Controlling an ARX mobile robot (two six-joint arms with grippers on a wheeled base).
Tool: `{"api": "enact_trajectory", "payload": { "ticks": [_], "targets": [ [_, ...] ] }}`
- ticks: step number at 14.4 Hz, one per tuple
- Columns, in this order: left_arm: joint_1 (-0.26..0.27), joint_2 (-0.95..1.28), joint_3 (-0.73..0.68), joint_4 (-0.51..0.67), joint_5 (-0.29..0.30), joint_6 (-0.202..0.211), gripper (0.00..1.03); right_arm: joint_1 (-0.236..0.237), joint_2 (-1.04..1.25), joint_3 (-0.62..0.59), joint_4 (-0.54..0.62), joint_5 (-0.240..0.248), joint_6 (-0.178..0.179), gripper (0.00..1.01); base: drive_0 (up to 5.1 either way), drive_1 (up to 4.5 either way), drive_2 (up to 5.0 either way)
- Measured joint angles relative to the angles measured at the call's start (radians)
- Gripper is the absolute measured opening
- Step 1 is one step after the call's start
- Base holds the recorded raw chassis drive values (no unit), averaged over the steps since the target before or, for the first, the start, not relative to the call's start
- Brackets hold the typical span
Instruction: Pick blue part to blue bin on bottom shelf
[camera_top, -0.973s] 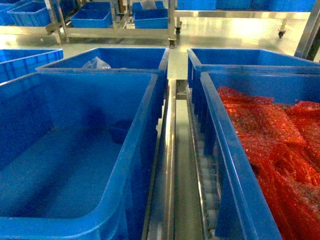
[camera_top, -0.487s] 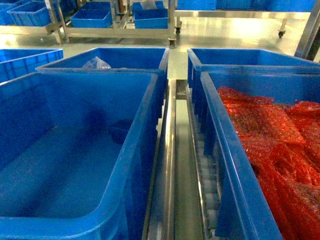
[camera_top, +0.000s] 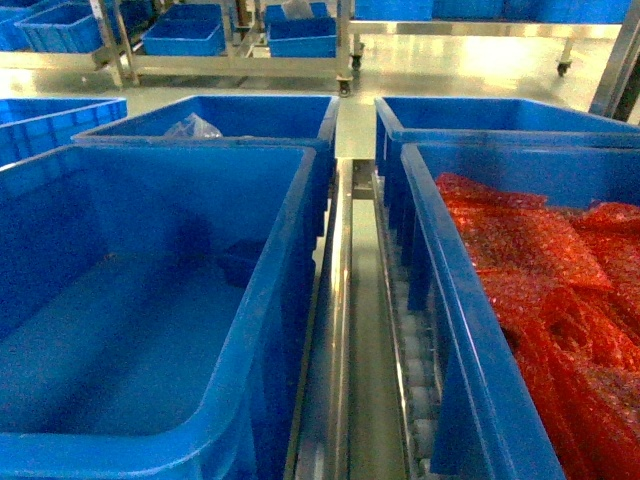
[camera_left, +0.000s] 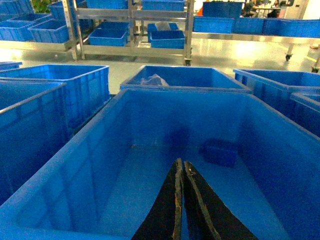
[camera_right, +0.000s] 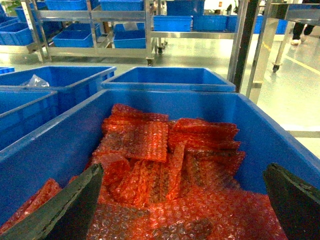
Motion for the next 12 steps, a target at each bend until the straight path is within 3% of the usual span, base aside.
{"api": "enact_trajectory", "payload": {
  "ticks": [6, 9, 12],
  "targets": [
    [0.000, 0.000, 0.000, 0.000, 0.000, 0.000, 0.57, 0.000, 0.000, 0.000, 0.000, 0.000, 0.000, 0.98, 0.0, 0.00, 0.0],
    [0.000, 0.000, 0.000, 0.000, 0.000, 0.000, 0.98, 0.000, 0.000, 0.000, 0.000, 0.000, 0.000, 0.98, 0.0, 0.00, 0.0],
    [0.000, 0.000, 0.000, 0.000, 0.000, 0.001, 0.98, 0.000, 0.000, 0.000, 0.000, 0.000, 0.000, 0.98, 0.0, 0.00, 0.0]
  ]
}}
